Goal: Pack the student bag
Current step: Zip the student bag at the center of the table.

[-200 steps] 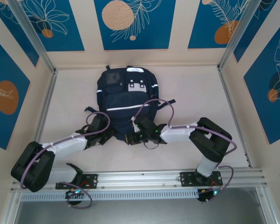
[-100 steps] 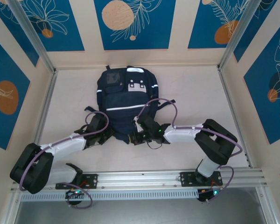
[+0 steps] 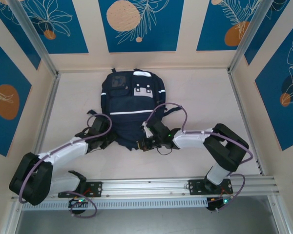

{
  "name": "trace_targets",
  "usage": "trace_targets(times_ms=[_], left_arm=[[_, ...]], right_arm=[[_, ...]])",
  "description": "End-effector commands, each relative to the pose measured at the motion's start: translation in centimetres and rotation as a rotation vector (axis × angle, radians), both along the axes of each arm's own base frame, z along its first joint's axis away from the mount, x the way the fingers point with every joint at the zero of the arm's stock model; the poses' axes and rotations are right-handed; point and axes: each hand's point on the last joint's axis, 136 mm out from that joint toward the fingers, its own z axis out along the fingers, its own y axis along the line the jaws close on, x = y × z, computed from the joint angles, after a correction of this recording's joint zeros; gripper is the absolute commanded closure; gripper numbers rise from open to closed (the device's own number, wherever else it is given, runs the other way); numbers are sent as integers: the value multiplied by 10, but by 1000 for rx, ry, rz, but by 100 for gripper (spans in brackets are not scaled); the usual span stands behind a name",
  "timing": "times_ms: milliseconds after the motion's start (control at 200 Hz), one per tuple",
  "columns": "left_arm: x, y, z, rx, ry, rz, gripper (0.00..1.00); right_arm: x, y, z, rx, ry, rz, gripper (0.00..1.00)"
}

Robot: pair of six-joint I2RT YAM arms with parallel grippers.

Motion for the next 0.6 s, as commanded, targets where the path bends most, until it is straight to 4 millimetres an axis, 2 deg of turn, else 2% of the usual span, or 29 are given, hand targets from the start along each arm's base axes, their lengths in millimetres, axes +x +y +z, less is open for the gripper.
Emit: trace_targets(times_ms=[0, 95, 265, 415, 595], left_arm=[[-4, 13, 18, -1, -12, 45, 67], [-14, 5, 24, -92, -5, 69, 57], [-32, -14, 25, -172, 32, 82, 52], [-41, -32, 12, -171, 96, 68, 48], [-42, -40, -7, -118, 156, 68, 47]], right_arm=[[-22, -22, -44, -150, 141, -15, 100], [-19, -17, -48, -132, 155, -31, 100], [-18, -12, -53, -120, 173, -40, 100], [-19, -10, -55, -120, 176, -42, 100], [-20, -10, -53, -123, 174, -48, 100]])
